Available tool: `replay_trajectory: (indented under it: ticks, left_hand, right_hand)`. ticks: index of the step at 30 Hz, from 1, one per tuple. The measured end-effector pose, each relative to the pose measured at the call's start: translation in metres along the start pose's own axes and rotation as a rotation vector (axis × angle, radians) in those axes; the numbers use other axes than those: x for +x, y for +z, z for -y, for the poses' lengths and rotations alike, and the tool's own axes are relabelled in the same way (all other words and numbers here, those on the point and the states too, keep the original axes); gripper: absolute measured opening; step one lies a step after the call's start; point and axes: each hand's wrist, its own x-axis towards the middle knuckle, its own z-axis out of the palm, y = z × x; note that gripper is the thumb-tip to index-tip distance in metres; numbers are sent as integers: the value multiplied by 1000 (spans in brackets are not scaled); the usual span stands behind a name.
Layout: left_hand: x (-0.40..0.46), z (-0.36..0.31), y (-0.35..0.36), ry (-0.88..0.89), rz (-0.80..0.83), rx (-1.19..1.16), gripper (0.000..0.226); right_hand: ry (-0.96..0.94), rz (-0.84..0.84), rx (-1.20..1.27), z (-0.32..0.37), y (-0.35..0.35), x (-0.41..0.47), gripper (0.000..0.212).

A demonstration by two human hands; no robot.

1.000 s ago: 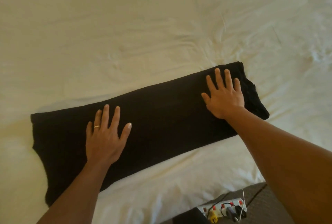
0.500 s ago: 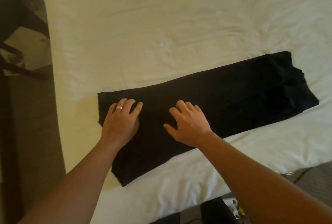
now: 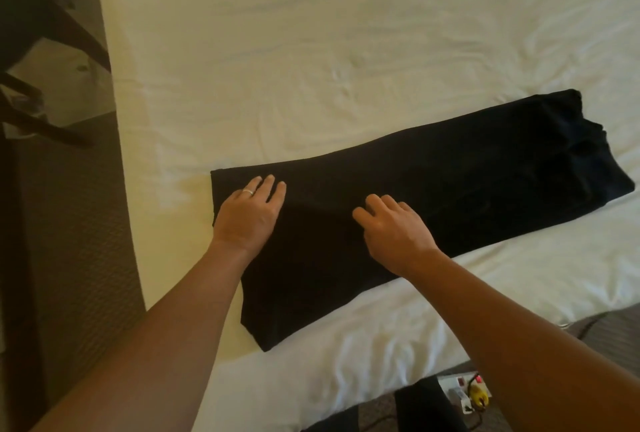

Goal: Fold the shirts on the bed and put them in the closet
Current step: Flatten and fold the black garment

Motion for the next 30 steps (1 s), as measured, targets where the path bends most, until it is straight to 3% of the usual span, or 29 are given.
replay_trajectory:
  ticks: [4, 7, 9, 11, 13, 15, 20, 23, 25, 28, 30]
  left_hand:
    - [-4, -1, 4, -53, 27, -68, 61]
    - [0, -8, -8, -166, 63, -186, 51]
    - [7, -24, -24, -284, 85, -269, 53]
    - [15, -48, -38, -354, 9, -292, 52]
    - [22, -76, -46, -340, -99, -312, 49]
    - [32, -108, -51, -287, -96, -364, 56]
    - [51, -173, -37, -379, 158, -416, 72]
    - [45, -174, -15, -353, 162, -317, 76]
    - [45, -171, -11, -350, 168, -275, 77]
    - [55, -181, -21, -413, 166, -256, 81]
    - [66, -196, -31, -456, 118, -273, 81]
  right_hand:
    - [2, 33, -25, -1, -5, 5, 47]
    - [36, 97, 199, -12, -3, 2, 48]
    - [61, 64, 359, -20, -7, 2, 43]
    - [90, -20, 477, -32, -15, 1, 37]
    - [92, -120, 421, -48, -20, -1, 33]
    - [130, -176, 299, -71, -22, -4, 36]
    - [323, -51, 97, -146, -18, -15, 53]
    - [424, 23, 78, -198, -9, -33, 59]
    - [378, 23, 107, -228, -7, -45, 57]
    - [348, -121, 222, -264, -15, -57, 49]
    - [540, -238, 275, -286, -22, -60, 49]
